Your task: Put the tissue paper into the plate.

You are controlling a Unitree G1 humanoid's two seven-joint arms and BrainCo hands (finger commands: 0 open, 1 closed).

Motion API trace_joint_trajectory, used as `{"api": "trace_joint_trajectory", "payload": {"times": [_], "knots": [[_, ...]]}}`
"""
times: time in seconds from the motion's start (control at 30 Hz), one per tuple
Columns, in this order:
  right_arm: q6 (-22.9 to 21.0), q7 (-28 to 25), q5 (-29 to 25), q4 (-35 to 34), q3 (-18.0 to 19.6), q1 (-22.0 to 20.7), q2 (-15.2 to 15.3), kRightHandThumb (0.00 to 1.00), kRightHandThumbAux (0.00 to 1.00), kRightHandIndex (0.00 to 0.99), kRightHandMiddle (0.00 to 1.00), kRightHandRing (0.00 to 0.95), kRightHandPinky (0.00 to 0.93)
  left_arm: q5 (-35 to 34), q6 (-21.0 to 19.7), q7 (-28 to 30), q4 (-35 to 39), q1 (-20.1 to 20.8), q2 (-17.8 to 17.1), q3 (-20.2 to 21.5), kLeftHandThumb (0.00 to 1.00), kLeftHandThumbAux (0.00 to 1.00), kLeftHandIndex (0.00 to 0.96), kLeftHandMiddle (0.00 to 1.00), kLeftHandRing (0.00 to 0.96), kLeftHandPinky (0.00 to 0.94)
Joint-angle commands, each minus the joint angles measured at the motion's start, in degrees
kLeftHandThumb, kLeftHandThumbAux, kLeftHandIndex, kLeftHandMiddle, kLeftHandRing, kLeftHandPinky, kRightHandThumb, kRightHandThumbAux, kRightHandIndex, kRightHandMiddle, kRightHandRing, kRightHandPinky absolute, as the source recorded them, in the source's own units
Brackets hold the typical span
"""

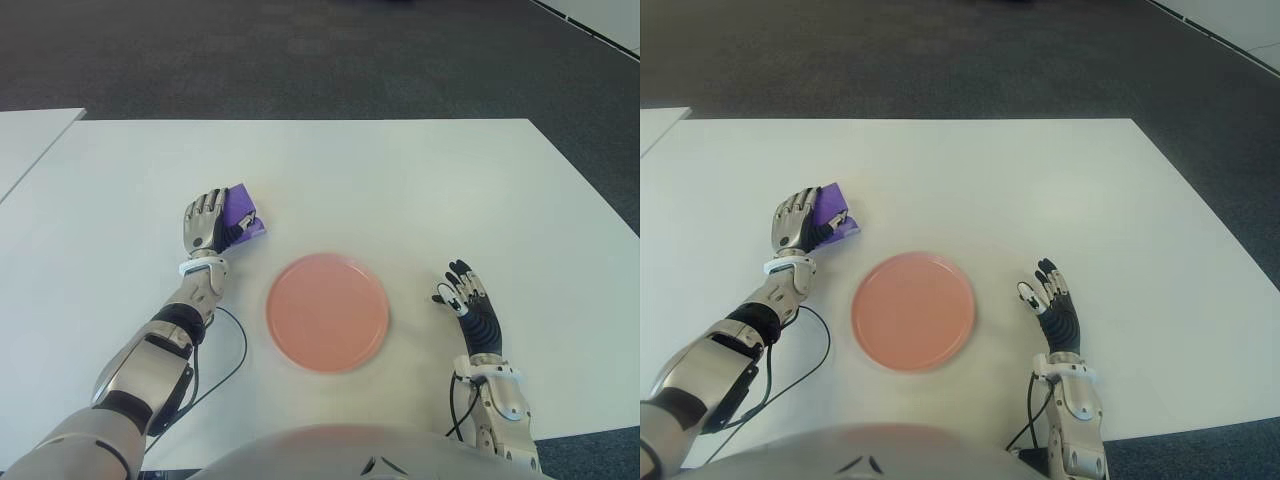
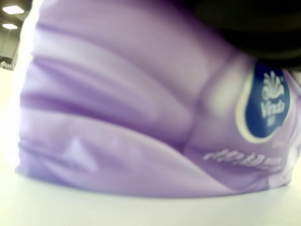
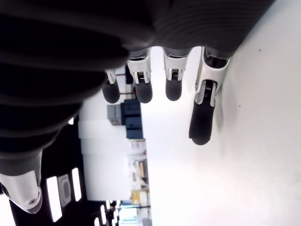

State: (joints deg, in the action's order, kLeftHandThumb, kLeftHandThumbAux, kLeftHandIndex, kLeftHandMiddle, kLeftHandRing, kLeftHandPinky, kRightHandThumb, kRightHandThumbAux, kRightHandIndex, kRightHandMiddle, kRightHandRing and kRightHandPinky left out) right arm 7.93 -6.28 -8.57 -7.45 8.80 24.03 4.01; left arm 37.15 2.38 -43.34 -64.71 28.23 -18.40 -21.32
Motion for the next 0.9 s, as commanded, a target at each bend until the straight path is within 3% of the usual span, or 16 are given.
{"api": "trace_joint_trajectory", "payload": {"times": [0.03,0.1,0.23,0.6,0.9], "knots": [[3.12,-1.85,-1.54,1.45,2.10,0.86,1.10,0.165,0.580,0.000,0.064,0.020,0.000,1.31,-6.26,5.77,-11.55,-10.01,3.08,-3.07,0.873,0.431,0.259,0.306,0.416,0.493],[4.34,-2.19,-2.51,0.88,2.96,0.98,0.92,0.153,0.594,0.000,0.075,0.034,0.000,1.55,-6.92,5.67,-11.86,-9.86,3.33,-3.27,0.948,0.569,0.337,0.353,0.435,0.514],[6.47,-3.51,-4.51,1.00,4.28,0.60,0.93,0.112,0.594,0.000,0.079,0.039,0.000,0.94,-6.11,0.68,-10.19,-10.19,5.00,-2.45,0.989,0.644,0.360,0.412,0.471,0.525],[8.13,-4.89,-6.61,6.45,8.70,-3.08,3.32,0.019,0.559,0.000,0.062,0.032,0.009,-0.36,-2.98,-2.20,-10.23,-9.99,5.10,-1.30,0.999,0.653,0.442,0.493,0.598,0.443],[9.01,-5.38,-6.81,7.93,9.33,-4.08,3.32,0.012,0.555,0.000,0.056,0.032,0.042,-0.17,-0.94,-4.90,-10.19,-10.04,4.53,-1.22,1.000,0.660,0.391,0.498,0.507,0.429]]}}
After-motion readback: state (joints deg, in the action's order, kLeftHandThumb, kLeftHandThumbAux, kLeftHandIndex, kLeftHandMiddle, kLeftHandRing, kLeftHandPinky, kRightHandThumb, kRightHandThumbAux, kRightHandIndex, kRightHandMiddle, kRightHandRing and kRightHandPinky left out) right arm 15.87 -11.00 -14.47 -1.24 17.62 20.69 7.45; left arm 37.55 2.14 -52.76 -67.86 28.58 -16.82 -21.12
